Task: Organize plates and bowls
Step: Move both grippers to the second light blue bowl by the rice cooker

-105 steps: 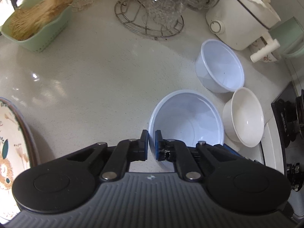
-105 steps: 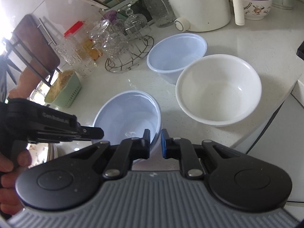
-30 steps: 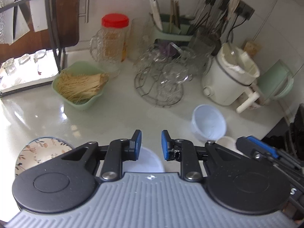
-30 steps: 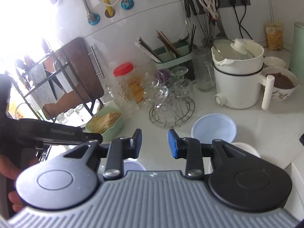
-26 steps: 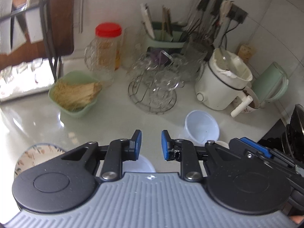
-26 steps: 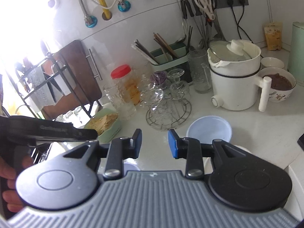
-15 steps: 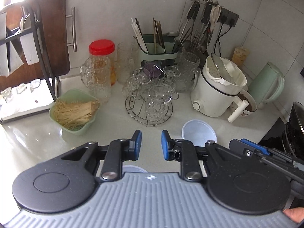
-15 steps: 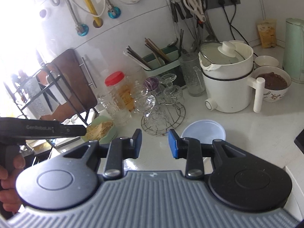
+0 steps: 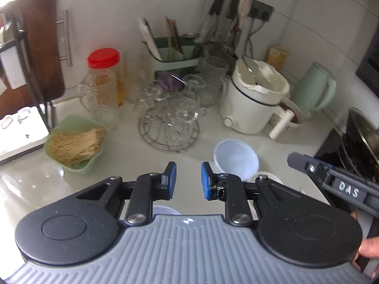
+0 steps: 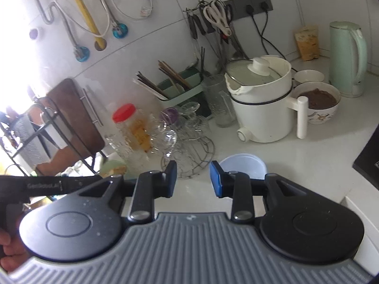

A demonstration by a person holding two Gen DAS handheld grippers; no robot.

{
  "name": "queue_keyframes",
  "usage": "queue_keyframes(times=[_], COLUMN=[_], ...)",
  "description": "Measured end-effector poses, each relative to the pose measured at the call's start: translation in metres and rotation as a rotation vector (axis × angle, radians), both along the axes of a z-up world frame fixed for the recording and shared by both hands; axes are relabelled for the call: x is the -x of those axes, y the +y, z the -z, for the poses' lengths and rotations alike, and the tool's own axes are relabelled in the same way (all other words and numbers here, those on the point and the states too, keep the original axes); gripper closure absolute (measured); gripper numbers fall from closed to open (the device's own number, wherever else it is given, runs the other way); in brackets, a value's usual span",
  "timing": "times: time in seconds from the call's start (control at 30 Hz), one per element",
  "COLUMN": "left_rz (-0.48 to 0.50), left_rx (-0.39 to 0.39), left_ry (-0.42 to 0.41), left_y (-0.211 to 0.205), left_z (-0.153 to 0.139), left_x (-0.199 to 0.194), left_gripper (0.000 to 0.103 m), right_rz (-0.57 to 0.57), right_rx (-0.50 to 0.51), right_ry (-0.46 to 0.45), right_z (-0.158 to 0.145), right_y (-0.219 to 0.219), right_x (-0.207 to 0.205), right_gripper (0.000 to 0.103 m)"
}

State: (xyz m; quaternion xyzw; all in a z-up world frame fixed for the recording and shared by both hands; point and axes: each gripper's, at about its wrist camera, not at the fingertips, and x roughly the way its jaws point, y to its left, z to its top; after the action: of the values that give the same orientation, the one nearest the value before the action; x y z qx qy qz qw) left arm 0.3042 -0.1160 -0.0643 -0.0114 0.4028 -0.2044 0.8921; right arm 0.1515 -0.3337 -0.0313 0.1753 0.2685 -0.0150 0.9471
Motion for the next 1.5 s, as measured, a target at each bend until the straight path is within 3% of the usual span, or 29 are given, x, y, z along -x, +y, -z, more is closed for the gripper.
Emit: queue_keyframes(times=[0.33,0.43,0.87,1.0,1.17,1.2,1.27,1.33,1.5], left_rz=[0.053,0.068,0.173,0.171,0.167,0.171,0.174,0.179,0.173], left_rx=[0.008,0.029,0.010,0.004,-0.042,-0.043,-0.043,-0.064,-0.050], left_ry=[0.033,0.077,0.143,0.168,0.189,0.183,0.180,0.185,0.206], left_y=[-0.001,-0.003,-0.028,-0.039,-0.064,-0.068,-0.076,-0.087,-0.105], left_z=[0.019,0.028,0.065,0.082,0.101,0.103,0.107,0.112,0.128], left_x=[-0.001,-0.004,-0.026,-0.041,-0.062,-0.065,-0.072,-0.079,-0.099], left_gripper=[0.077,0.077,0.077,0.059,0.058,0.057,0.050,0.046,0.041], right_rz=[0.029,0.041,0.171,0.199,0.236,0.242,0.256,0.280,0.292], right_rx=[0.062,0.075,0.060,0.081,0.059,0.063,0.057,0.049,0.002], right_ry=[0.039,0.053,0.180,0.192,0.203,0.207,0.186,0.157,0.127], right_z=[0.004,0.008,0.030,0.038,0.047,0.049,0.053,0.056,0.065], right_y=[0.004,0.007,-0.002,-0.010,-0.026,-0.030,-0.038,-0.047,-0.076], right_x=[0.010,0.015,0.017,0.013,0.002,-0.002,-0.006,-0.009,-0.024], right_gripper=[0.068,0.068,0.068,0.068,0.069,0.067,0.044,0.035,0.035])
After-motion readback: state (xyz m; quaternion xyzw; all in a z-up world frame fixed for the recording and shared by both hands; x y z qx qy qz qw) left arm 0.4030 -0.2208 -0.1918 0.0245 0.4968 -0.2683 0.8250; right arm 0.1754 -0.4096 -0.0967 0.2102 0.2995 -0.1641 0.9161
